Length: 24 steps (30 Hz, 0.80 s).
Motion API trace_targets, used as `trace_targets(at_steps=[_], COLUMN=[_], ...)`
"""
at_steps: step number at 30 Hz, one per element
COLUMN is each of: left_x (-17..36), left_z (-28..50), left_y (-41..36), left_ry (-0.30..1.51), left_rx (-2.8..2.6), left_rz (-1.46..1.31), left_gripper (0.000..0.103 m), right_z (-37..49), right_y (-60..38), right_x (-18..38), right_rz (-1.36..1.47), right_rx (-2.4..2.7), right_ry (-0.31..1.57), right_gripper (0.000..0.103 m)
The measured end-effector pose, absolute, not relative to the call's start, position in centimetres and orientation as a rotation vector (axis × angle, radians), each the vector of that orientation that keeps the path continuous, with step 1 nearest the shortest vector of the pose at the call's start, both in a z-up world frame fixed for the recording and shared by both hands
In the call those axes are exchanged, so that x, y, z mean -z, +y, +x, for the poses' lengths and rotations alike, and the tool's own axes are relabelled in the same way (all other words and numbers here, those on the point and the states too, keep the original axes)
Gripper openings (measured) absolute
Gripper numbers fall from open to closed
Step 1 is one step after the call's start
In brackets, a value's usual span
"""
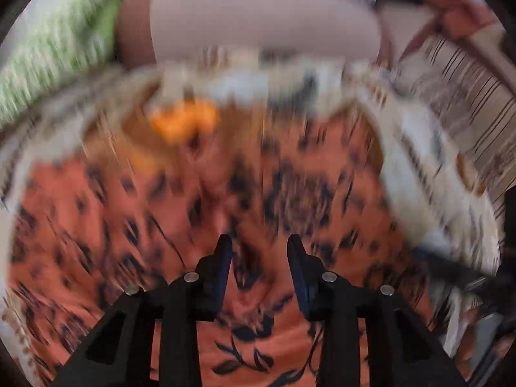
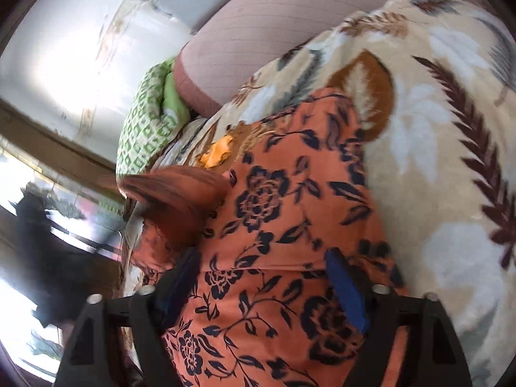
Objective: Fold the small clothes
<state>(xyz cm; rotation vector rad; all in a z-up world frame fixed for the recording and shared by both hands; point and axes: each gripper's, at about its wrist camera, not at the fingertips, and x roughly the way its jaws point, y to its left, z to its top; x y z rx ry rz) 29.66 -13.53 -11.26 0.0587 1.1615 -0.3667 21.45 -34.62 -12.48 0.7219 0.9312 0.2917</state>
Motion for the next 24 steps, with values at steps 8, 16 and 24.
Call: trace_targets(at_steps=[8, 16, 24], left_x=[4.1, 6.8, 11.3], left_z=[24.1, 24.9, 27.0], left_y=[-2.0, 10.4, 9.7], left_ry=[0.901, 0.902, 1.018], left_rx=[0.323, -0.033, -0.098], left_rz=[-0.164, -0.194, -0.103], left_gripper=[0.075, 0.076, 0.076], right_z=[22.5, 24.2, 29.8], right_y=[-32.4, -18.9, -15.9], right_x=[11.0, 7.6, 10.1], right_rz=[0.633, 0.106, -0.085], right_rx=[-0.32, -0.347, -0.161], right_ry=[0.915, 0.886, 0.964], right_gripper=[0.094, 0.094, 0.003])
